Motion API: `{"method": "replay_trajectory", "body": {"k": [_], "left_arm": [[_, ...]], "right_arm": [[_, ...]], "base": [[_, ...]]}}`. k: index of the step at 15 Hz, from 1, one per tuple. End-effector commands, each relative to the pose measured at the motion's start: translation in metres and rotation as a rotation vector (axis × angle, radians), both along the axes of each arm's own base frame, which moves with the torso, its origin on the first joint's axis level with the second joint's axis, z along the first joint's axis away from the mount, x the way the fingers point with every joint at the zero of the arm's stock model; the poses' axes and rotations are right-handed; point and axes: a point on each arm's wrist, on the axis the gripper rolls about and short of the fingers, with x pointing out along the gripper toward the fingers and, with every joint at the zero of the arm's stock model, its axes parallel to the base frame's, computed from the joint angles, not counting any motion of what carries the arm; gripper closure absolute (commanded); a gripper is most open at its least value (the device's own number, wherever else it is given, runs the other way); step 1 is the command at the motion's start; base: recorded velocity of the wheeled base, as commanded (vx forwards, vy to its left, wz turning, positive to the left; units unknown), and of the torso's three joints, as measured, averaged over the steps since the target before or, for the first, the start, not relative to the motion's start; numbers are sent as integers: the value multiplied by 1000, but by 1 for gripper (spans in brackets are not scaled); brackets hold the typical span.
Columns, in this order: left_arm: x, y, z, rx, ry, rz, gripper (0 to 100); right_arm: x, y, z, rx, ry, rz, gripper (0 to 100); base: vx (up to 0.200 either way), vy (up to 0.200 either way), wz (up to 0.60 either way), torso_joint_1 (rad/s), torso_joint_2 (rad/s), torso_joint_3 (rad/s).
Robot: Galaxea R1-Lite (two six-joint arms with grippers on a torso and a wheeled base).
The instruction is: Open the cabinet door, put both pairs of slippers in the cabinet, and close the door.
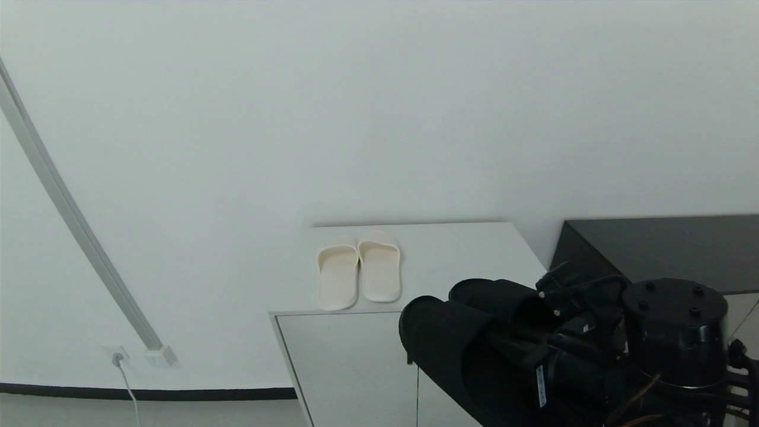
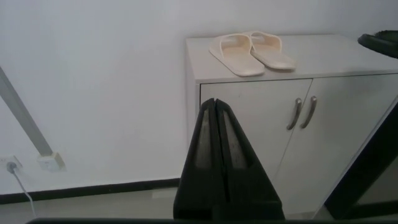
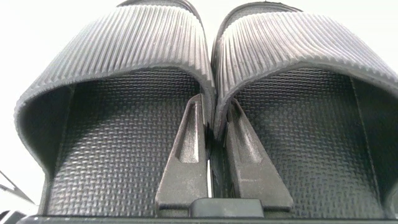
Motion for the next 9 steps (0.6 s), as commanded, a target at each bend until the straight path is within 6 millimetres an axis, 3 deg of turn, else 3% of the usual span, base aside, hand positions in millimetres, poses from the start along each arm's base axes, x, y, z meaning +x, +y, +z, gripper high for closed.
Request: {"method": "replay_trajectory", "body": {"k": [1, 9], "left_arm": [[0, 0, 0, 0, 3, 0, 100], [0, 0, 0, -2, 1, 0, 100]], "right_arm": [[0, 1, -1, -3, 3, 0, 100], [0, 0, -4, -10, 9, 4, 100]], "base": [[0, 0, 0, 0, 0, 0], [0, 0, 0, 0, 0, 0]]}}
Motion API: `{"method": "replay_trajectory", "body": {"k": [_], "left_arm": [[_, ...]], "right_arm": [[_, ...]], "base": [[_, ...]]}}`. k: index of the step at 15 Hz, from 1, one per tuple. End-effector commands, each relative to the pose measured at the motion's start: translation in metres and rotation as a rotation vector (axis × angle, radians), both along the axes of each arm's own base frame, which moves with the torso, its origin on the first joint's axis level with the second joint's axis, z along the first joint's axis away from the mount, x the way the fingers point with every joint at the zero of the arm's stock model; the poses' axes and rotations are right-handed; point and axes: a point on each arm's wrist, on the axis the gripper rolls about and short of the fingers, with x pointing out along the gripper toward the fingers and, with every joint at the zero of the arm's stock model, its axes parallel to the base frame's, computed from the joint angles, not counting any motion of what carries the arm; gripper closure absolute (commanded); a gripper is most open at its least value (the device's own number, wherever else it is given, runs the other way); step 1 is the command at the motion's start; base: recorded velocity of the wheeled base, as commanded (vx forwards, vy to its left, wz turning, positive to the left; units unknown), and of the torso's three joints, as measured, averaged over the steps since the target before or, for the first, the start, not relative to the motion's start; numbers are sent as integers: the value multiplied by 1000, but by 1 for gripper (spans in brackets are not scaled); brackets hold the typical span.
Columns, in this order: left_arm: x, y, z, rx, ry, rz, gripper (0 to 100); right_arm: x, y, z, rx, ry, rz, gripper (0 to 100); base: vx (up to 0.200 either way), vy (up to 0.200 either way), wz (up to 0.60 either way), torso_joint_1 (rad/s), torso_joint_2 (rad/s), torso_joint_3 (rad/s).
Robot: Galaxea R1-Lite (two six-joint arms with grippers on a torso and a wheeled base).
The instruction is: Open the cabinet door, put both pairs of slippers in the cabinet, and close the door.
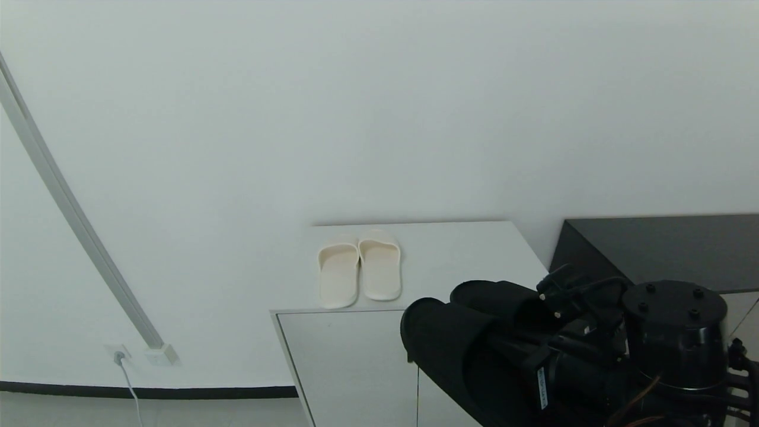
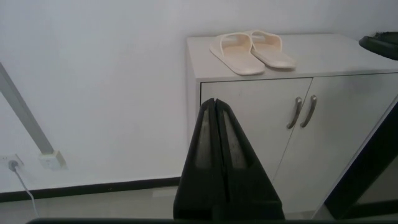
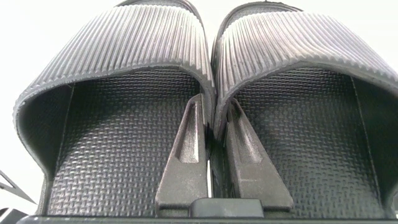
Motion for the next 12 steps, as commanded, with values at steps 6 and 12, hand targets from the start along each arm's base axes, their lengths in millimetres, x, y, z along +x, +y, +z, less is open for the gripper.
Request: {"method": "replay_trajectory", "body": {"k": [6, 12], "left_arm": [[0, 0, 0, 0, 3, 1, 100], [0, 0, 0, 0, 1, 1, 100]], "right_arm": [[-3, -1, -6, -33, 7, 18, 100], [-10, -4, -12, -27, 0, 75, 100]], "base": [[0, 0, 0, 0, 0, 0], [0, 0, 0, -130, 286, 159]]}}
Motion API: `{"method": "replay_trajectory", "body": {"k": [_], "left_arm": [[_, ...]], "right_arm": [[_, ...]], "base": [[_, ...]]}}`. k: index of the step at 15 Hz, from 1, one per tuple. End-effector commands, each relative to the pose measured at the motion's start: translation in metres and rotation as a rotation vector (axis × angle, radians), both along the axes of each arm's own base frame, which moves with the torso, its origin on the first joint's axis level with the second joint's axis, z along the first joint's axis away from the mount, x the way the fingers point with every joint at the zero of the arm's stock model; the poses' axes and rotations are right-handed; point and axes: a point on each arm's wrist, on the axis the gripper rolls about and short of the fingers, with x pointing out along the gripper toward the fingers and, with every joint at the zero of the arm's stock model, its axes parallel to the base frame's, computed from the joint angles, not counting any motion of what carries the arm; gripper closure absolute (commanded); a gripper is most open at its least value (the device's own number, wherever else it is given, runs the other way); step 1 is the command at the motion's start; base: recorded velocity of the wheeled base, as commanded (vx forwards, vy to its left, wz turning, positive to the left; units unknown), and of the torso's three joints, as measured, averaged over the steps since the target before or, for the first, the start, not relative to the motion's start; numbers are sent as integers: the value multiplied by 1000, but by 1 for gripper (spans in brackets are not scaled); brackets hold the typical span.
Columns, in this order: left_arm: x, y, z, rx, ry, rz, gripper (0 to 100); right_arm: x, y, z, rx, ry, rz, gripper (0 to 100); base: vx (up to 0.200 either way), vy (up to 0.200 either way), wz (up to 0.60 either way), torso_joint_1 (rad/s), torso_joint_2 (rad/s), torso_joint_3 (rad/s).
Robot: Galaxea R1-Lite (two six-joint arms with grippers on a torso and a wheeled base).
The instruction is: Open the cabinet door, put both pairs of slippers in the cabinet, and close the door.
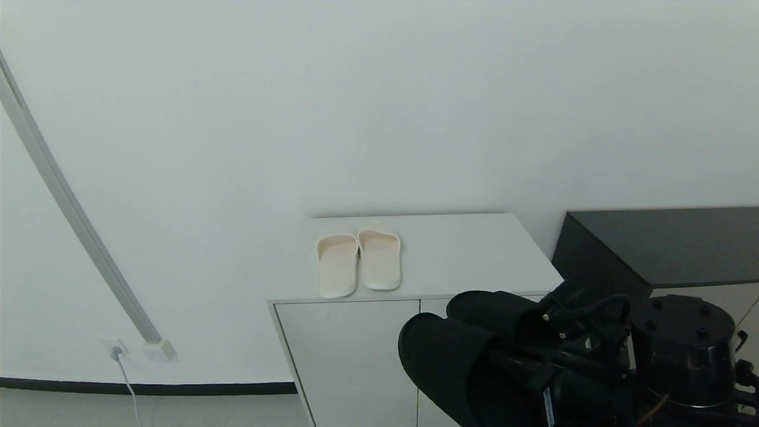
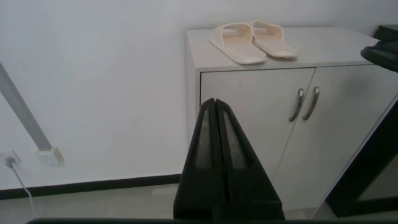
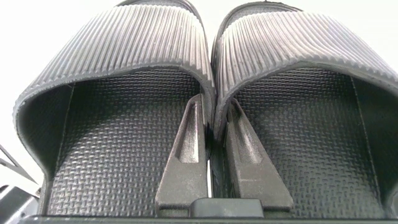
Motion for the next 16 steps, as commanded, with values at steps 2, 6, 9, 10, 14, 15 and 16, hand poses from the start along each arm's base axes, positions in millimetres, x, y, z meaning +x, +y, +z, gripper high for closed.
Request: {"method": "replay_trajectory", "body": {"k": [2, 6, 9, 10, 14, 15, 16], "left_arm": [[0, 0, 0, 0, 0, -1, 100], [0, 0, 0, 0, 0, -2, 100], [0, 0, 0, 2, 1, -4, 0], [0, 0, 0, 2, 1, -4, 0], [0, 0, 0, 2, 1, -4, 0], [0, 0, 0, 2, 1, -4, 0], [0, 0, 0, 2, 1, -4, 0]], "right_arm": [[-4, -2, -4, -17, 2, 10, 100], [-6, -1, -4, -5, -15, 24, 100], [-7, -1, -5, -7, -13, 27, 100], [-8, -1, -4, -6, -14, 28, 100], [-8, -1, -6, -10, -10, 30, 100], [-8, -1, -6, -11, -9, 30, 100], [-9, -1, -6, -12, -8, 32, 100]], "base": [[0, 0, 0, -154, 352, 193], [0, 0, 0, -166, 380, 214], [0, 0, 0, -212, 489, 274], [0, 0, 0, -222, 549, 315], [0, 0, 0, -229, 546, 316], [0, 0, 0, -217, 530, 310], [0, 0, 0, -212, 530, 320]]}}
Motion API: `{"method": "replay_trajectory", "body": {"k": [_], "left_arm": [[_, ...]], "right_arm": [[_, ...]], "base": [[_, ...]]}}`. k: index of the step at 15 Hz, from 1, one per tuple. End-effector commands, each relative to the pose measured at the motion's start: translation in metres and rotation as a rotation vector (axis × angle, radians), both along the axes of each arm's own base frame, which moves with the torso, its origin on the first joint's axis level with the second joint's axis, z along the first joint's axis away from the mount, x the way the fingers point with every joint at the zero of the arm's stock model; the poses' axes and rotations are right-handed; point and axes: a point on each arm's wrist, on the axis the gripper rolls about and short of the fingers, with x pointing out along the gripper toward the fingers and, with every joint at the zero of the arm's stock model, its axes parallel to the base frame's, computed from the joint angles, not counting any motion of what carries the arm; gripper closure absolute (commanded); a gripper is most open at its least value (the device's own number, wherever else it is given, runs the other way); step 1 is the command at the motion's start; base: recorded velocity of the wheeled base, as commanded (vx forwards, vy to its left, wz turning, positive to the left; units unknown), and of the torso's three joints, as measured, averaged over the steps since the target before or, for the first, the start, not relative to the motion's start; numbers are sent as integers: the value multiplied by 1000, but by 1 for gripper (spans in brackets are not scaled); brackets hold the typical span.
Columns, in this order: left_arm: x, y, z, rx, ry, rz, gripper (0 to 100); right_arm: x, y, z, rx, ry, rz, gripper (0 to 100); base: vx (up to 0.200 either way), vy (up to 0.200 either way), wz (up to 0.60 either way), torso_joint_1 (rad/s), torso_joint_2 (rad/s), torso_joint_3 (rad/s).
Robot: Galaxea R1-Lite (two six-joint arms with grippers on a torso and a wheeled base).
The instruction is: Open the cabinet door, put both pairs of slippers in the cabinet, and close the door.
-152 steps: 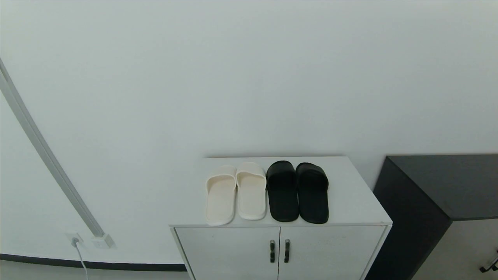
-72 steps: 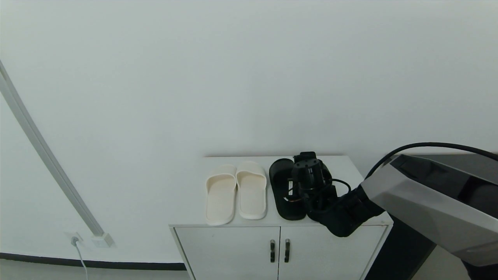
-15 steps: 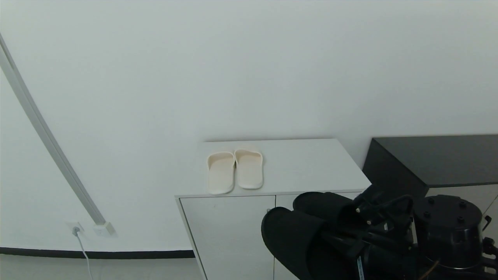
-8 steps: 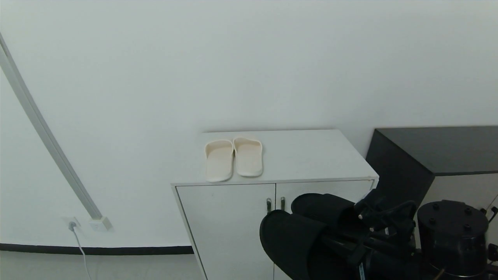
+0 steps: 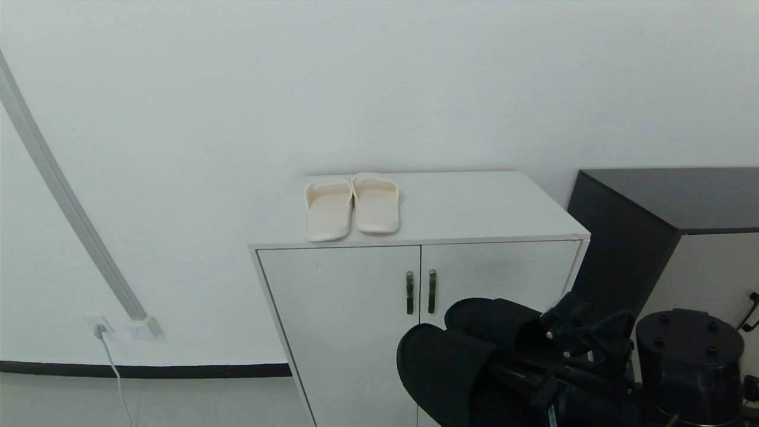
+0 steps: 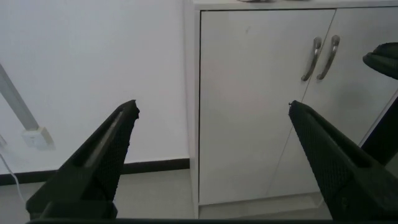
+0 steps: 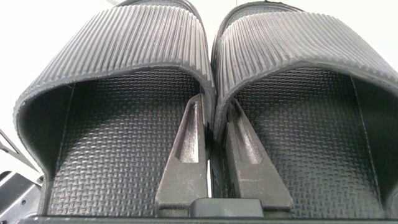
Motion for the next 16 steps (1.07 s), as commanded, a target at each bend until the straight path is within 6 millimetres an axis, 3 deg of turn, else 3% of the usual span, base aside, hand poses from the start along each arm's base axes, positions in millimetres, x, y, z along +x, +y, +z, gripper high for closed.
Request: {"method": "replay_trajectory", "body": {"k": [1, 16], "left_arm": [[0, 0, 0, 0, 1, 0, 0], [0, 0, 0, 0, 1, 0, 0]], "right_arm": [[0, 0, -2, -7, 4, 2, 100], [-3, -2, -8, -26, 24, 6, 100]], "base": [[0, 0, 0, -203, 530, 325], [0, 0, 0, -145, 479, 335]]}}
